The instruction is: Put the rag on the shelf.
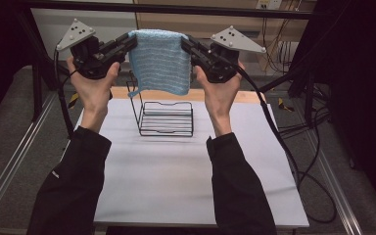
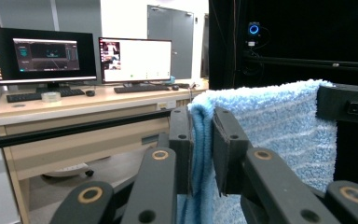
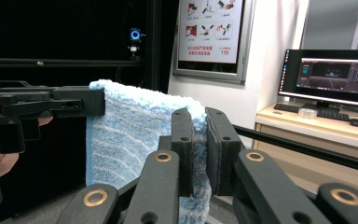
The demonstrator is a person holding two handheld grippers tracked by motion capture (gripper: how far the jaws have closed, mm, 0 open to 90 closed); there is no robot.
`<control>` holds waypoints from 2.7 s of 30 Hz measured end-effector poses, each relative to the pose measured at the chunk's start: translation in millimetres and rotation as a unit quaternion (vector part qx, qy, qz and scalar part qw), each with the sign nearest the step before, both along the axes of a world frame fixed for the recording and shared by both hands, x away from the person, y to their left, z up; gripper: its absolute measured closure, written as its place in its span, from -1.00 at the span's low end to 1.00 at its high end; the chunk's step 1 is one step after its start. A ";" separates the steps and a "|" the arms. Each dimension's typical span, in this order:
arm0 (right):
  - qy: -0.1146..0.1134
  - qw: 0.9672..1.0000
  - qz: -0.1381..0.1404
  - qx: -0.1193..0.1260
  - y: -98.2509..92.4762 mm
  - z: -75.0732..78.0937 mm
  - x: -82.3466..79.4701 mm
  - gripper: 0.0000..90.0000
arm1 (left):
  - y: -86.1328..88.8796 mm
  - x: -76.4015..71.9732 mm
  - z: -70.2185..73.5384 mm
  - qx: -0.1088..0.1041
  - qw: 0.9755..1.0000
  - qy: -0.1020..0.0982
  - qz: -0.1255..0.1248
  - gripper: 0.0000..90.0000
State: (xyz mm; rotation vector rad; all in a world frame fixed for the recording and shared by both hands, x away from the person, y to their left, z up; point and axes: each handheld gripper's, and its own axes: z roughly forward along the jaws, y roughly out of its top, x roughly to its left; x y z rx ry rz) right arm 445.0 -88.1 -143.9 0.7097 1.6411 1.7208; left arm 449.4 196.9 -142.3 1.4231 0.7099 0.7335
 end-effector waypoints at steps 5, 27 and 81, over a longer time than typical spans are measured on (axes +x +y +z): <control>-0.006 1.000 -0.003 0.002 0.6 5.9 7.4 0.85 | -1.8 7.5 8.0 0.001 1.000 -0.003 0.005 0.75; -0.012 1.000 -0.025 0.006 -3.6 10.5 40.1 0.85 | -10.1 49.3 14.2 0.003 1.000 -0.005 0.004 0.75; 0.056 0.998 0.013 -0.041 5.2 -58.3 68.4 0.84 | 12.4 56.0 -68.2 0.039 0.998 0.037 -0.013 0.75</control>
